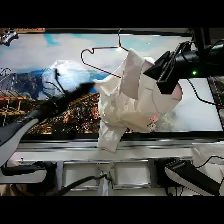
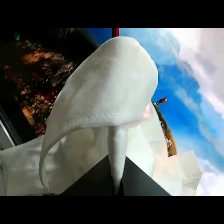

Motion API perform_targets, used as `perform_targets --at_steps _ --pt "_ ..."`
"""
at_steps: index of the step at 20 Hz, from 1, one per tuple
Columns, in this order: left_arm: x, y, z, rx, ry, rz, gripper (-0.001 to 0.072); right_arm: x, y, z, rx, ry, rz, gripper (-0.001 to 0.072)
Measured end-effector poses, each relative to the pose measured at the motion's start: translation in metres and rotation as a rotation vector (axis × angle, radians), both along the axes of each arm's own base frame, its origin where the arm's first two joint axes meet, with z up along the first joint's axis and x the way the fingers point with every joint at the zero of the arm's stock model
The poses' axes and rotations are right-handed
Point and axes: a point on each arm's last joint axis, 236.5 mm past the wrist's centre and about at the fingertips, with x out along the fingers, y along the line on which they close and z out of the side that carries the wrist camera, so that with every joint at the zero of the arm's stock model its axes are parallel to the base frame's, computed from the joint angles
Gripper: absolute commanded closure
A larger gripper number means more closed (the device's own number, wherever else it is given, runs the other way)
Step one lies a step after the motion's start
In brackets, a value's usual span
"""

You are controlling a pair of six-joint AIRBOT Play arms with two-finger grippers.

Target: Fold the clothes and pants, and hang the long-sleeved shirts on hangers.

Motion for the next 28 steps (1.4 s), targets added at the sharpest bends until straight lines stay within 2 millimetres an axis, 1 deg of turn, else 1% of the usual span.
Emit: perform_targets --at_steps 2,4,7,8,10,12,16,18,20,21,22,23,24,26,27,28 --pt "0.028 0.033 0.029 -0.05 -0.036 0.071 0.0694 -0.004 -0.001 -0.003 -0.01 0.016 0.008 0.0691" --pt "0.046 0.054 0.061 -0.057 -0.102 0.093 0.0694 -0.005 -0.003 -0.005 -0.02 0.022 0.007 0.0691" --pt "0.058 0.07 0.111 -0.017 -0.218 0.073 0.0694 0.0 -0.01 -0.009 -0.053 0.016 -0.017 0.0691" --pt "0.055 0.072 0.127 -0.003 -0.262 0.051 0.0694 0.002 -0.013 -0.009 -0.061 0.01 -0.026 0.0691" --pt "0.042 0.071 0.158 0.029 -0.348 0.005 0.0694 0.008 -0.016 -0.01 -0.073 -0.003 -0.043 0.0691" --pt "0.025 0.068 0.184 0.07 -0.425 -0.032 0.0694 0.014 -0.019 -0.012 -0.084 -0.013 -0.061 0.0691" --pt "-0.013 0.059 0.219 0.166 -0.532 -0.086 0.0693 0.027 -0.023 -0.015 -0.097 -0.025 -0.093 0.0691" --pt "-0.036 0.056 0.244 0.185 -0.596 -0.094 0.0693 0.033 -0.024 -0.02 -0.106 -0.017 -0.105 0.0691" --pt "-0.063 0.053 0.272 0.196 -0.671 -0.097 0.0692 0.042 -0.027 -0.024 -0.115 -0.018 -0.136 0.0691" --pt "-0.078 0.049 0.281 0.215 -0.706 -0.107 0.0691 0.047 -0.027 -0.023 -0.107 -0.027 -0.154 0.0691" --pt "-0.09 0.044 0.285 0.24 -0.732 -0.12 0.069 0.053 -0.027 -0.019 -0.09 -0.044 -0.173 0.0691" --pt "-0.099 0.038 0.285 0.27 -0.745 -0.139 0.069 0.058 -0.025 -0.013 -0.066 -0.065 -0.192 0.0691" --pt "-0.107 0.031 0.28 0.304 -0.743 -0.168 0.0689 0.063 -0.025 -0.004 -0.038 -0.094 -0.218 0.0691" --pt "-0.118 0.013 0.257 0.364 -0.688 -0.243 0.0684 0.075 -0.027 0.016 0.021 -0.163 -0.279 0.0691" --pt "-0.124 0.004 0.242 0.387 -0.652 -0.286 0.0453 0.079 -0.029 0.025 0.047 -0.191 -0.306 0.0691" --pt "-0.13 -0.006 0.23 0.4 -0.623 -0.325 0.0092 0.084 -0.032 0.034 0.069 -0.22 -0.338 0.0691"
